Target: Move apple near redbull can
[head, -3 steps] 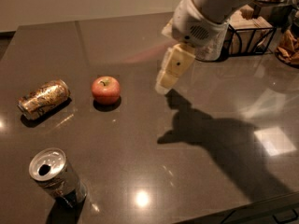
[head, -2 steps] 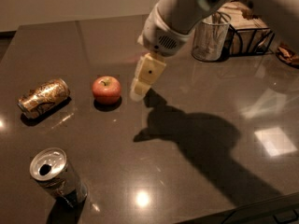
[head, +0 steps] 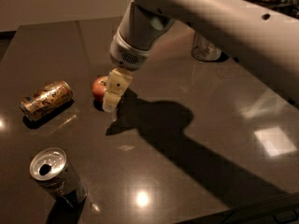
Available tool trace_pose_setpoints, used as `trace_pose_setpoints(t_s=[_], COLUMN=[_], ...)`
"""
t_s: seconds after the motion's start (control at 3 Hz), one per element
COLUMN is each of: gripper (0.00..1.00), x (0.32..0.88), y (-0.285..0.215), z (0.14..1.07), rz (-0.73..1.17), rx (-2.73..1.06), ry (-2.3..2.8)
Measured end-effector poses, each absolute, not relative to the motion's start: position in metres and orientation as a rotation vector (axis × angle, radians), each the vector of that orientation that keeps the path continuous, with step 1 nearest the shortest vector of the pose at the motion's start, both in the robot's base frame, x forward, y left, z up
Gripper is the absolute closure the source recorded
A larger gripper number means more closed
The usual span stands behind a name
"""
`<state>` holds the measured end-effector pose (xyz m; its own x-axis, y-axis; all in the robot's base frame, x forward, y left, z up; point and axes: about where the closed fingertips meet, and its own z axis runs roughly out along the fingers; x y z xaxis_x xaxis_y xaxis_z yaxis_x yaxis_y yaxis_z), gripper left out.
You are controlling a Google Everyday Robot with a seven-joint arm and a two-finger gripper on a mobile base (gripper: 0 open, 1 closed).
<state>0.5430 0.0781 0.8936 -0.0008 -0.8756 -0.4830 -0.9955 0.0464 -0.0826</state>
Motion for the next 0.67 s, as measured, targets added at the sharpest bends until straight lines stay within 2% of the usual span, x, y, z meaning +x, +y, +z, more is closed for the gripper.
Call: trace_pose_setpoints(t_s=[0.33, 0.67], gripper=[0.0, 0.18], x=[0.546, 0.546], y=[0.092, 0.102], z=[0.878, 0.869], rz=[0.431, 0.455], rx=[-1.892, -1.903], ry=[1.951, 1.96])
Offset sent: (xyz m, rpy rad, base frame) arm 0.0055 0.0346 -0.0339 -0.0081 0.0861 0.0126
